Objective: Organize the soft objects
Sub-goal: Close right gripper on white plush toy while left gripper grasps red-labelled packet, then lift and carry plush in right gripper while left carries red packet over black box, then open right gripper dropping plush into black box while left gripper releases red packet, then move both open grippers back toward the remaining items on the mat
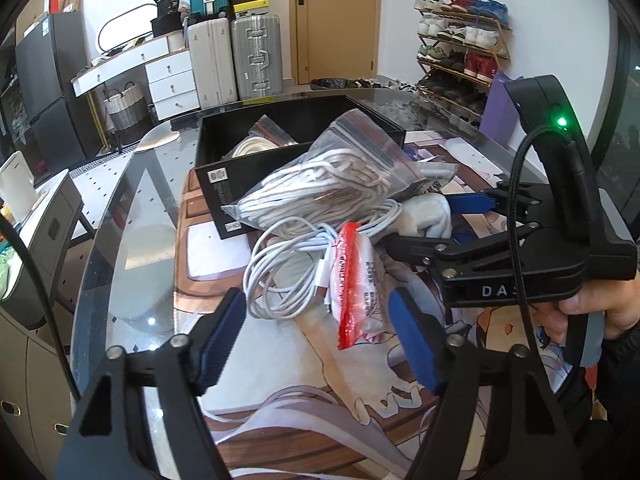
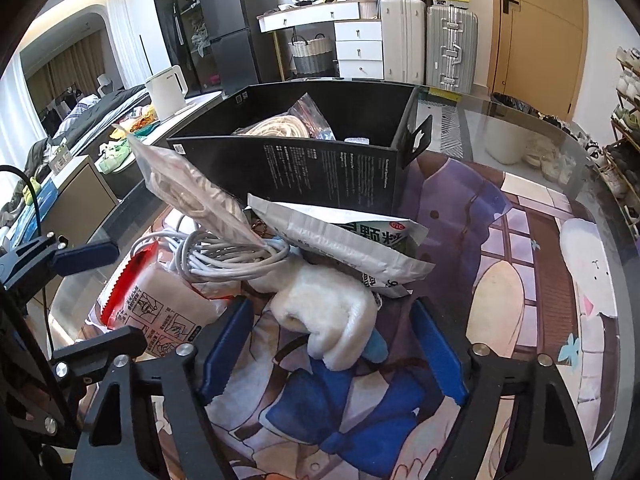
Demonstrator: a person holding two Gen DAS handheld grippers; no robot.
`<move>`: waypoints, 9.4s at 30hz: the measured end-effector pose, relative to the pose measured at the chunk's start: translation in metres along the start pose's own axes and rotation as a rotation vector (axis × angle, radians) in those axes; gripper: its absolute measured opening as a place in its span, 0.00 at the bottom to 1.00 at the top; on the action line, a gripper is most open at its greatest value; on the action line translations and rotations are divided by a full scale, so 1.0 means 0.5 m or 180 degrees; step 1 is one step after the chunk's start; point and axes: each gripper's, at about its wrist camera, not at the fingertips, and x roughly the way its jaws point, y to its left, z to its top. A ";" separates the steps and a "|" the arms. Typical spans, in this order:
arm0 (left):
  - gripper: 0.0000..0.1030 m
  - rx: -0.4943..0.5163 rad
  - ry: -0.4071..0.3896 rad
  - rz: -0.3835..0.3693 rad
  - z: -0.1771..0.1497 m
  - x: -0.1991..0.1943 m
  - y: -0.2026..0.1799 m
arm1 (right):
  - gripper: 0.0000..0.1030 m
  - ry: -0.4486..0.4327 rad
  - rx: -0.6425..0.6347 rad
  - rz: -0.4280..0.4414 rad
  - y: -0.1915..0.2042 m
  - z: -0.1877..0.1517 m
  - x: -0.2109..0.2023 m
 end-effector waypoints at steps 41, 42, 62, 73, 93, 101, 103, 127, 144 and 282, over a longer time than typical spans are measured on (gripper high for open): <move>0.19 0.0073 0.0009 -0.0456 0.002 -0.025 -0.032 | 0.31 -0.0098 0.0001 0.0214 0.004 -0.040 -0.059; 0.19 0.0068 0.0001 -0.0451 0.002 -0.026 -0.033 | 0.31 -0.0107 0.0001 0.0213 0.002 -0.043 -0.064; 0.19 -0.0060 -0.0215 -0.0343 0.005 -0.086 -0.026 | 0.31 -0.0353 -0.0092 0.0228 0.007 -0.093 -0.182; 0.19 -0.0213 -0.0392 -0.0199 0.019 -0.135 0.004 | 0.31 -0.0688 -0.0124 0.0281 0.014 -0.086 -0.259; 0.19 -0.0342 -0.0548 -0.0062 0.070 -0.135 0.045 | 0.31 -0.1040 -0.0134 0.0365 0.011 -0.006 -0.315; 0.19 -0.0348 -0.0576 -0.0061 0.090 -0.125 0.056 | 0.31 -0.1119 -0.0138 0.0357 0.010 0.029 -0.317; 0.19 -0.0349 -0.0586 -0.0056 0.098 -0.121 0.060 | 0.31 -0.1130 -0.0129 0.0364 0.010 0.037 -0.317; 0.19 -0.0353 -0.0605 -0.0034 0.172 -0.057 0.089 | 0.31 -0.1097 -0.0077 0.0356 0.005 0.116 -0.262; 0.19 -0.0316 -0.0513 0.0010 0.202 0.003 0.100 | 0.31 -0.0965 -0.0121 0.0346 -0.004 0.158 -0.176; 1.00 -0.0419 -0.0079 0.0254 0.047 0.025 0.102 | 0.99 -0.0229 0.0119 0.0221 -0.063 0.034 -0.060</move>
